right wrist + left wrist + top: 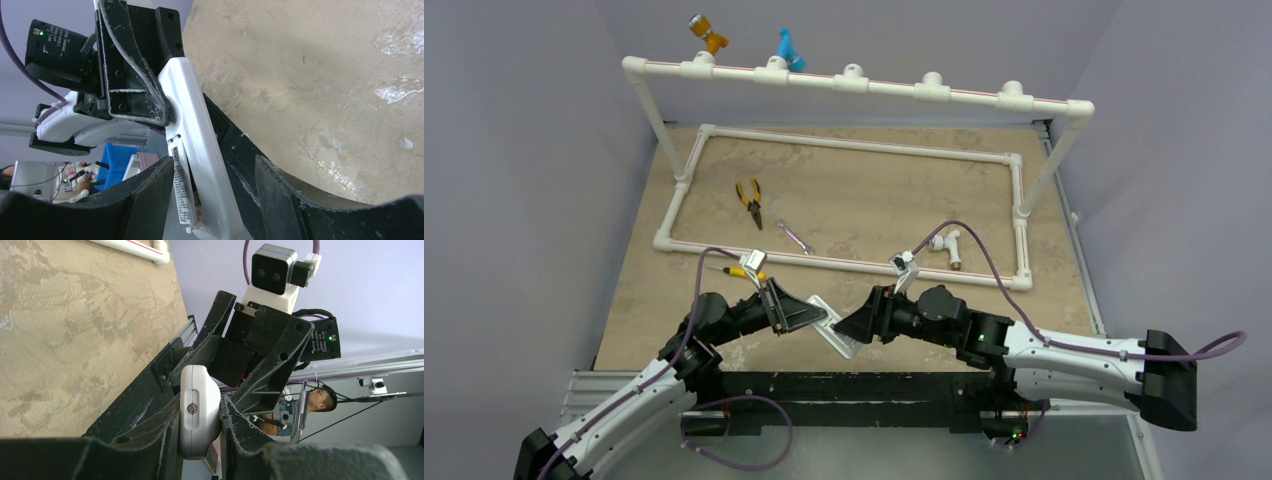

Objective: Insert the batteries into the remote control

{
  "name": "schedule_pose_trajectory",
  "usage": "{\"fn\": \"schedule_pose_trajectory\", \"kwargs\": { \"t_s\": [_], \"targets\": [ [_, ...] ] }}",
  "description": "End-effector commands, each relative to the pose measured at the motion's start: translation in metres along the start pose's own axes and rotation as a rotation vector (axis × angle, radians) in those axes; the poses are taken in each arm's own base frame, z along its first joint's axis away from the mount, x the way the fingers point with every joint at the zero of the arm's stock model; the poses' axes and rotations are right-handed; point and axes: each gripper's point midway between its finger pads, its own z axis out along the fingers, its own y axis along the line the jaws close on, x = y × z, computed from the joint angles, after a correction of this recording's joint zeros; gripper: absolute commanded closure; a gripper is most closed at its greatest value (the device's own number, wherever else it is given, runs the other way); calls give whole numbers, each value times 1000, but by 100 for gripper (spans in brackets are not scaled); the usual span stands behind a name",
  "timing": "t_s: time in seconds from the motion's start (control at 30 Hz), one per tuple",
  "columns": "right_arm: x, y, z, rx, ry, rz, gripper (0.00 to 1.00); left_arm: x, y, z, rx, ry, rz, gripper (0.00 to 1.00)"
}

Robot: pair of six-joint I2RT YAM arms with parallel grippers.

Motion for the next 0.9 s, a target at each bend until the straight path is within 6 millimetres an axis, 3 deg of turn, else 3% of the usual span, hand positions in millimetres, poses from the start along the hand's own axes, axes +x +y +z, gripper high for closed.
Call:
{"fn": "schedule_pose_trajectory", "kwargs": {
  "t_s": [0.0, 0.17, 0.33, 0.43, 0.87],
  "targets": [
    [-12, 23, -1, -68, -34, -2, 41, -3, -17, -1, 64, -16, 24, 100],
    [-11, 23, 0, -70, -29, -4, 41, -3, -16, -1, 63, -16, 23, 100],
    [-10, 28, 0, -88, -17, -11, 31, -3, -15, -1, 62, -16, 22, 100],
    [-10, 29, 2, -88, -14, -18, 30, -3, -15, -1, 60, -16, 22, 100],
    [-2, 31, 6, -100, 27, -28, 42, -3, -15, -1, 61, -17, 20, 100]
  ]
}}
